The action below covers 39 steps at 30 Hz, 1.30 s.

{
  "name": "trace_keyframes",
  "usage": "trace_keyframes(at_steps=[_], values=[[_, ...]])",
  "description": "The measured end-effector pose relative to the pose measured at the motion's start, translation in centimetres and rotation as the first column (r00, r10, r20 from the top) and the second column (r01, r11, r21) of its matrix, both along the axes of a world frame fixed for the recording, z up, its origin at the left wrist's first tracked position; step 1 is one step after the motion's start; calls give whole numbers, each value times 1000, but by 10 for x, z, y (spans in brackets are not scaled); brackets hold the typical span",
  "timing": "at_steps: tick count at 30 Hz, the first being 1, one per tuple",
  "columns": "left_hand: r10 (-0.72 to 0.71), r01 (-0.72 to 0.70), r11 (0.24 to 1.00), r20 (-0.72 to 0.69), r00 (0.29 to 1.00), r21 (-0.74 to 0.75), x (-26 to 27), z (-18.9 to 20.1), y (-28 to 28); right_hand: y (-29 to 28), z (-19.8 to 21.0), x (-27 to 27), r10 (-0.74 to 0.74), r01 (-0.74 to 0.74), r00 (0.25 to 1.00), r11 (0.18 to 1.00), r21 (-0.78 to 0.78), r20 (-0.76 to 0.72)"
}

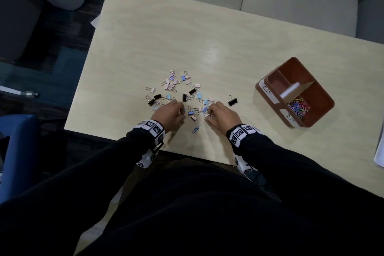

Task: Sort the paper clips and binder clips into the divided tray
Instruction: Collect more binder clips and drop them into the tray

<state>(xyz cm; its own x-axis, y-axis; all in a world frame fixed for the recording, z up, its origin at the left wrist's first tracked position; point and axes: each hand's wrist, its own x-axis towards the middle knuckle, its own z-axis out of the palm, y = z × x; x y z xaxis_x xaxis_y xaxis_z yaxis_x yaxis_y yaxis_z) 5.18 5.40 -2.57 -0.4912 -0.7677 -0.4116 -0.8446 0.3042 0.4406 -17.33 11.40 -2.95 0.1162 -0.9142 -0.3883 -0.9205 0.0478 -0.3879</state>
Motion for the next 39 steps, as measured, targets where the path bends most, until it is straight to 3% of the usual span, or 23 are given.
trace_keyframes(at_steps=[6,11,18,25,28,33,39], values=[[-292,297,954,89,952,-51,-42,-3,21,2,0,2,0,1,999,1000,30,-43],[-347,358,931,129,929,-75,-47,-10,28,7,2,-7,34,-30,996,998,59,-80],[-277,280,959,59,959,-41,-42,-9,32,9,-1,12,26,-33,994,997,-64,-103],[-166,164,984,20,986,66,-36,1,23,-5,-1,19,64,-60,995,997,55,-78],[-47,48,991,-12,999,127,-41,6,17,-8,4,18,56,-53,997,997,62,-48],[104,-82,981,-122,987,174,-71,27,2,-4,19,9,-169,164,980,985,56,101],[160,-114,971,-217,963,211,-127,60,-13,6,38,-35,-434,462,858,886,-43,274]])
